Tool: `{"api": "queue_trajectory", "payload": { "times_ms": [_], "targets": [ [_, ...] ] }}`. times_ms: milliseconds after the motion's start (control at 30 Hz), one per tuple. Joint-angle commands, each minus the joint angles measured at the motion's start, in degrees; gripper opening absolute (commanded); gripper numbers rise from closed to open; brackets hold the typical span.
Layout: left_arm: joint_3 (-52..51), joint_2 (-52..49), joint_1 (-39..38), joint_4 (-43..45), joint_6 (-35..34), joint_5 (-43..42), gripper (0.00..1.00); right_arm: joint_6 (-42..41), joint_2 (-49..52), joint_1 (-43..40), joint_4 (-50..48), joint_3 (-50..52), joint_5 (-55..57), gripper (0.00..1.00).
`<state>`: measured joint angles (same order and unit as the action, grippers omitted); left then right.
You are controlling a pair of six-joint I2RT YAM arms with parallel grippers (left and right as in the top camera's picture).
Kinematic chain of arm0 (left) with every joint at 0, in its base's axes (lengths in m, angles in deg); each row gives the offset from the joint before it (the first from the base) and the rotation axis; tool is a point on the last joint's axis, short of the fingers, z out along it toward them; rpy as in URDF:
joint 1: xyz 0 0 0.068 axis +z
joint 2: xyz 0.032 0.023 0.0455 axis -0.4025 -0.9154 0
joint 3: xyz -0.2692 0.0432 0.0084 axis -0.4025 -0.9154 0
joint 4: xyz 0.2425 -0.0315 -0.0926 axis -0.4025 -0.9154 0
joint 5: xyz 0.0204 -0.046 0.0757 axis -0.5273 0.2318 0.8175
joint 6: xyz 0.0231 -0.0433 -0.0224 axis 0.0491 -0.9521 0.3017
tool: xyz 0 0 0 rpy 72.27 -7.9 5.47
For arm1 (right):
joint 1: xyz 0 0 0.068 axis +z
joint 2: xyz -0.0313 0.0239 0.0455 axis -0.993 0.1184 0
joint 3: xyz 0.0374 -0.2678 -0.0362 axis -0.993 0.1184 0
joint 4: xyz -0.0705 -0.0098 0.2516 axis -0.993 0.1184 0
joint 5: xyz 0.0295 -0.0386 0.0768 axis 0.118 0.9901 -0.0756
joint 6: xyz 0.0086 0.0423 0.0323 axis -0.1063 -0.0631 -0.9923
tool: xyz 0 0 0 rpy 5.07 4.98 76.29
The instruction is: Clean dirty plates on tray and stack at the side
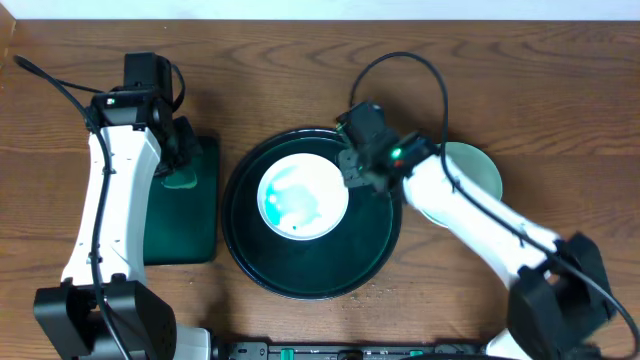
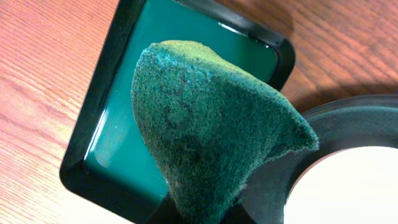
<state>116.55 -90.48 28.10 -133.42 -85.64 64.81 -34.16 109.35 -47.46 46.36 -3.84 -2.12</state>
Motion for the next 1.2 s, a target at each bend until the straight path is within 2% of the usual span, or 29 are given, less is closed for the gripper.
{"api": "queue_trajectory", "payload": {
  "times_ms": [0, 200, 500, 700, 767, 933, 1067, 1167],
  "targets": [
    [-0.9, -0.3, 0.1, 0.0, 0.7, 0.7, 0.07, -1.2, 5.4, -3.3, -0.3, -0.5, -14.1, 0.34],
    [-1.3, -0.3, 0.1, 0.2, 0.7, 0.7, 0.07, 0.3, 12.6, -5.0, -3.9, -0.5, -26.3, 0.33],
    [-1.3, -0.3, 0.1, 0.6, 0.7, 0.7, 0.07, -1.5, 16.7, -4.9, -5.1, -0.5, -26.5, 0.31],
    [-1.3, -0.3, 0.1, 0.7, 0.7, 0.7, 0.07, -4.0, 18.3, -5.0, -5.4, -0.5, -27.1, 0.15],
    [-1.3, -0.3, 0.1, 0.7, 0.7, 0.7, 0.07, -4.0, 18.4, -5.0, -5.6, -0.5, -27.6, 0.01],
    [-1.3, -0.3, 0.1, 0.7, 0.7, 0.7, 0.08, -3.9, 18.1, -5.0, -5.7, -0.5, -27.6, 0.01],
    [-1.3, -0.3, 0.1, 0.7, 0.7, 0.7, 0.07, 0.3, 15.1, -4.9, -6.4, -0.5, -26.9, 0.01],
    [-1.3, -0.3, 0.1, 0.7, 0.7, 0.7, 0.07, 1.7, 10.8, -4.2, -5.9, -0.5, -20.6, 0.01]
  ]
}}
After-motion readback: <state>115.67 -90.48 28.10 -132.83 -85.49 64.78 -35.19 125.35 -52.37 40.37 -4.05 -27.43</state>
